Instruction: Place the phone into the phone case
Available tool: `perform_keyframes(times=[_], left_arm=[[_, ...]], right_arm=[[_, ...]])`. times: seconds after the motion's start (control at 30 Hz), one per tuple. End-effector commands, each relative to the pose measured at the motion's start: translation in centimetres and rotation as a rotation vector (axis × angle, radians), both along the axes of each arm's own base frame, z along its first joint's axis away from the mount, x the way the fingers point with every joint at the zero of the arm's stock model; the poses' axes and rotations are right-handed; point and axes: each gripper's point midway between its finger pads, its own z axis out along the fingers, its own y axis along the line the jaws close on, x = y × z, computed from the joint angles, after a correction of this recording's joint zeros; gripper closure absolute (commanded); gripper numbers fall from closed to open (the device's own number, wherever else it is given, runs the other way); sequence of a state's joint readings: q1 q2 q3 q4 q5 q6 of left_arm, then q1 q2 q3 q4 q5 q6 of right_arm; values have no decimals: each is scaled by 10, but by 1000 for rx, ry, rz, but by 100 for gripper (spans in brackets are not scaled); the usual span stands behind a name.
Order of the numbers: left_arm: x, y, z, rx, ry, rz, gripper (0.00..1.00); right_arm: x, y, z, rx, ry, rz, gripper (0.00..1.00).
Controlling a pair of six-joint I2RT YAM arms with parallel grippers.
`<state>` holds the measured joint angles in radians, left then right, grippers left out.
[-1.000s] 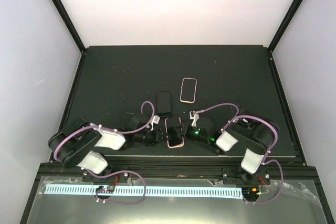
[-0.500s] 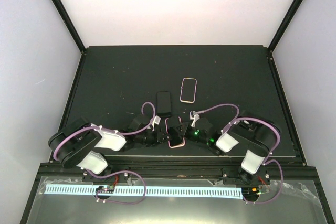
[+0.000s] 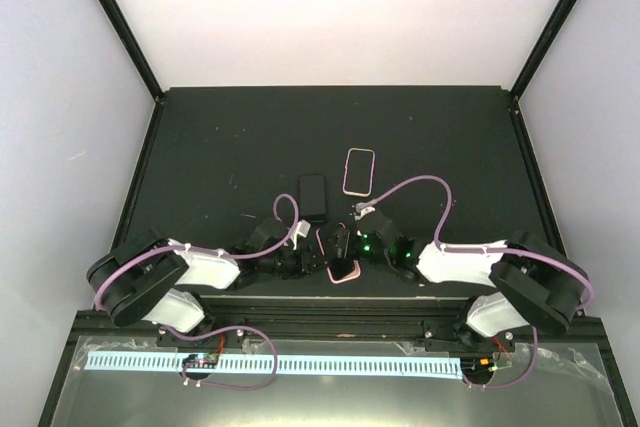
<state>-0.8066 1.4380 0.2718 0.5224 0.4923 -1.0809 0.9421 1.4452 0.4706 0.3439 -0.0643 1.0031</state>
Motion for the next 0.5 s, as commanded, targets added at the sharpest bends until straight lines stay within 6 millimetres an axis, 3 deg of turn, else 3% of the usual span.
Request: perform_keyframes(times=[0.0,0.1,0.23,0.47], left_arm=[[8,-5,13,-11,-59,-1,66],[9,-5,12,-3,-63,3,66],[11,-4,10,13,-65,5,66],[14,-5,8,33,-75,3,66]], right_arm=[[4,-21,-1,-154,-65,-9,51],[5,-27,0,-179,-82,-16,54],[5,-29,0,-203,-91,-5,70],[4,-27,-6,-221,-86,21,77]])
